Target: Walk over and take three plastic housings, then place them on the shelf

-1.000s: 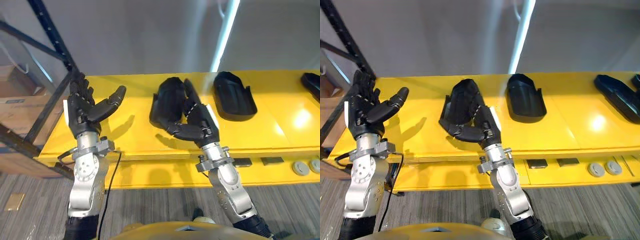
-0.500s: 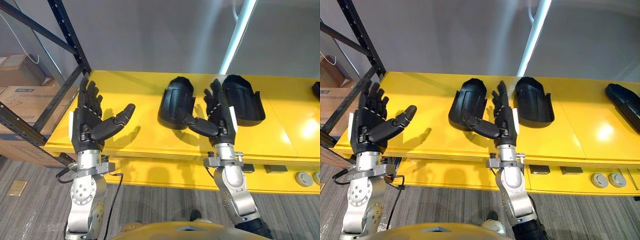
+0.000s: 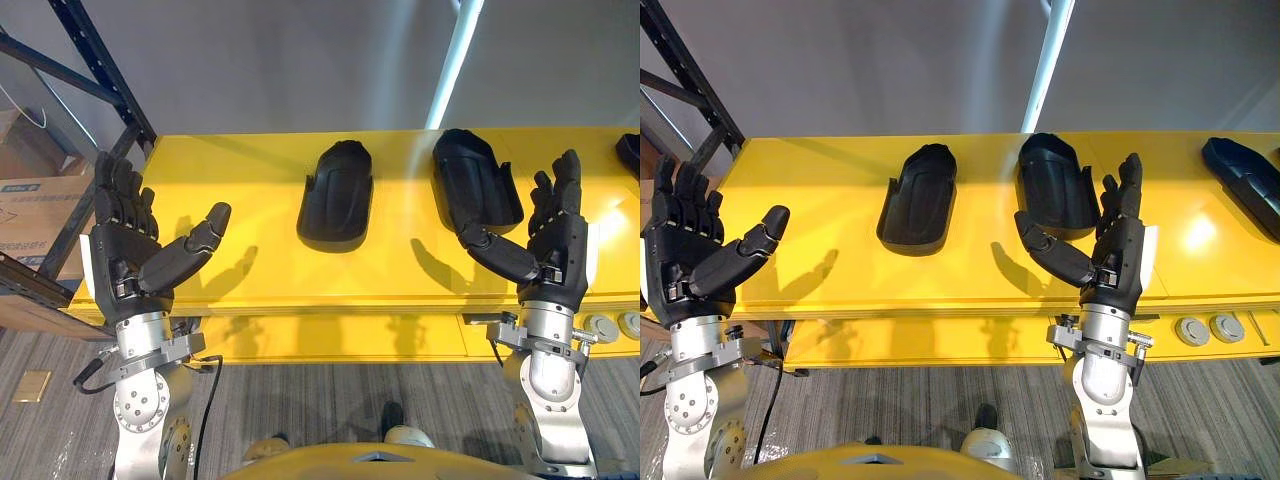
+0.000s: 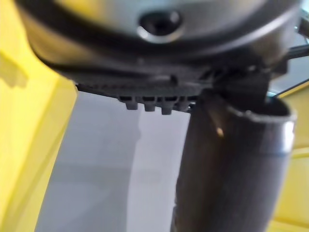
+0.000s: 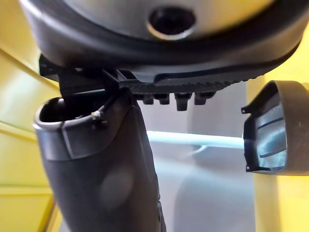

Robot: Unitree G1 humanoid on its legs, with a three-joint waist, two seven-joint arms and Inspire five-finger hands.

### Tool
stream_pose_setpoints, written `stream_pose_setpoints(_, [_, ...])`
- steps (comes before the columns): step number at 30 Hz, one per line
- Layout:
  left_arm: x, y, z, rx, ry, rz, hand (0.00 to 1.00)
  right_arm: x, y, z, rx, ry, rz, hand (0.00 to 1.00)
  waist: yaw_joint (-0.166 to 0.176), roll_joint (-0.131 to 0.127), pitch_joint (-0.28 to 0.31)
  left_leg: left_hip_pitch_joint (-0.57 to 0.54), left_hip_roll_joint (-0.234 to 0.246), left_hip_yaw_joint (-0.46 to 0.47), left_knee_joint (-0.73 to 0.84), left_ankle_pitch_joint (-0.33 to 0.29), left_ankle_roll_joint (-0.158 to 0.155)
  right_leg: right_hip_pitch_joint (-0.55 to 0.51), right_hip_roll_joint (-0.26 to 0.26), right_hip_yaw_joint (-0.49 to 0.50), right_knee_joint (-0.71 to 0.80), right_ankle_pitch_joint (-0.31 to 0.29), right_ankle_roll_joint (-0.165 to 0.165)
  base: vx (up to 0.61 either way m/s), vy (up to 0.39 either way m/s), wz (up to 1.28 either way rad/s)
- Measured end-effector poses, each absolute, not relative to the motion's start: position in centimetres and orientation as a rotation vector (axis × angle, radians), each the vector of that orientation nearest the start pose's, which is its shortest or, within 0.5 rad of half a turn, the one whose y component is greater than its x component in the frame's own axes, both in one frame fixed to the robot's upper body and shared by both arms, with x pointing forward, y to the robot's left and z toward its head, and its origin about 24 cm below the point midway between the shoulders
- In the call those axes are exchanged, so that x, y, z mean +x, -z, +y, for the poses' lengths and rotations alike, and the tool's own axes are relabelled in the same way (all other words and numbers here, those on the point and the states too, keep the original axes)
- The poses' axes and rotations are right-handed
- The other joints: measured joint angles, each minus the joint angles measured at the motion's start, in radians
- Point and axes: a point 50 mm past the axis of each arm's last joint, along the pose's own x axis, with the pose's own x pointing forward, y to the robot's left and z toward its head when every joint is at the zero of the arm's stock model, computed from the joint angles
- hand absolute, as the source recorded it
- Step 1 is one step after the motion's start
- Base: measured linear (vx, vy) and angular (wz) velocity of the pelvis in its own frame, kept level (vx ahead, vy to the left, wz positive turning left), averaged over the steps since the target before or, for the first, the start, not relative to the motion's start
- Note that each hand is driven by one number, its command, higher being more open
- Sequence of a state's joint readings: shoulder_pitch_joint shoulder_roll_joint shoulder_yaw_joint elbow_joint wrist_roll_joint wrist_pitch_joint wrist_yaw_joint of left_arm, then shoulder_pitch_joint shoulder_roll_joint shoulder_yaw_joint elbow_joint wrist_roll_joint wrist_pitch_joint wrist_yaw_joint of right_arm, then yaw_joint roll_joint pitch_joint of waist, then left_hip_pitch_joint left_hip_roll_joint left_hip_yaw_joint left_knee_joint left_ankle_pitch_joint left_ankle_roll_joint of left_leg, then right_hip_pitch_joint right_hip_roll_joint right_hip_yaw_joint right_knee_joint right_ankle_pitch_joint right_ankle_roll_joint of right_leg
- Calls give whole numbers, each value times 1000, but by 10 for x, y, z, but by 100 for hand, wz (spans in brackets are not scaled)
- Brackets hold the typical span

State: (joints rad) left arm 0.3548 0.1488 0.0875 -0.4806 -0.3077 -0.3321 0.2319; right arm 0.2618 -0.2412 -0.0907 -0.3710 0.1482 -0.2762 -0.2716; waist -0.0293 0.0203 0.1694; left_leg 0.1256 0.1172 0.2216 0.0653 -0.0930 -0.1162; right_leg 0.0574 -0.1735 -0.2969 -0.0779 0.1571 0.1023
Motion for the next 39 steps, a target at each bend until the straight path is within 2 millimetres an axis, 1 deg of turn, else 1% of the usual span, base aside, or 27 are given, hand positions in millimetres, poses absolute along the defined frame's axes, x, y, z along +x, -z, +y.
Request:
stream_pose_setpoints(2, [170, -114, 212, -159, -327, -471, 100, 192, -108, -218, -34, 288, -416, 100, 1, 3, 10, -2, 0, 0, 10, -4, 1, 1, -1, 1, 0, 1, 0, -47, 6, -5])
stream_pose_setpoints(4, [171, -115, 207, -169, -307, -484, 100, 193, -107, -210, 7, 228, -421, 100, 1, 4, 14, -13, 0, 4, 27, -15, 3, -6, -1, 9, 0, 1, 1, -68, 8, -10])
stream_pose_setpoints(6, [176, -119, 201, -187, -276, -512, 100, 196, -109, -198, 60, 151, -443, 100, 3, 3, 32, -16, 0, 11, 40, -26, 9, -11, -1, 19, 0, -3, 4, -70, 7, -19])
stream_pose_setpoints(7, [179, -122, 197, -199, -257, -530, 100, 200, -112, -189, 75, 98, -458, 100, 3, 1, 33, -25, 0, 18, 44, -27, 10, -23, -1, 28, 0, -3, 4, -65, 4, -17])
stream_pose_setpoints(8, [181, -124, 195, -204, -244, -538, 100, 202, -114, -185, 80, 71, -468, 100, 1, 1, 33, -34, 0, 18, 52, -31, 12, -30, -1, 29, 0, -2, 4, -65, 4, -8])
stream_pose_setpoints(10, [188, -130, 182, -191, -186, -570, 100, 206, -120, -174, 117, -36, -504, 100, 2, -1, 38, -52, 3, 17, 72, -34, 7, -41, -1, 29, 0, 5, 5, 0, 0, 0])
stream_pose_setpoints(14, [190, -130, 175, -188, -127, -570, 100, 210, -126, -165, 108, -130, -539, 100, 2, -1, 38, -53, 6, 15, 74, -38, 4, -40, 2, 28, 0, 9, 4, 32, 4, 3])
stream_pose_setpoints(18, [192, -128, 173, -181, -98, -543, 100, 212, -130, -163, 102, -158, -562, 100, 20, -7, 42, -56, 8, 16, 84, -52, 6, -39, 3, 29, 0, 9, 4, 26, 7, 1])
stream_pose_setpoints(21, [195, -118, 169, -171, -68, -470, 100, 214, -134, -158, 101, -192, -579, 100, 28, -14, 45, -65, 11, 17, 114, -73, 8, -35, 2, 30, 0, 9, 4, 0, 0, 0])
stream_pose_setpoints(25, [200, -93, 164, -147, -34, -297, 100, 214, -132, -146, 120, -251, -568, 100, 27, -16, 47, -72, 15, 21, 150, -101, 13, -25, 2, 36, 0, 7, 2, -29, 16, -4])
stream_pose_setpoints(28, [199, -79, 162, -138, -21, -203, 100, 213, -131, -143, 119, -275, -565, 100, 27, -15, 48, -87, 16, 29, 169, -112, 15, -39, 2, 49, 0, 7, 2, -50, 12, -9])
stream_pose_setpoints(31, [196, -72, 162, -140, -13, -152, 100, 213, -131, -144, 118, -271, -565, 100, 25, -10, 57, -90, 16, 29, 170, -112, 15, -41, 2, 50, 0, 7, 2, -11, 0, -2])
stream_pose_setpoints(34, [196, -72, 158, -145, 17, -149, 100, 213, -131, -143, 117, -273, -563, 100, 26, -2, 63, -102, 16, 27, 170, -112, 15, -51, 2, 48, 0, 7, 2, -21, -6, 2])
stream_pose_setpoints(39, [196, -71, 151, -157, 57, -139, 100, 214, -131, -144, 110, -267, -561, 100, 25, -1, 63, -115, 15, 18, 168, -110, 14, -59, 2, 39, 0, 6, 1, -16, -11, 7])
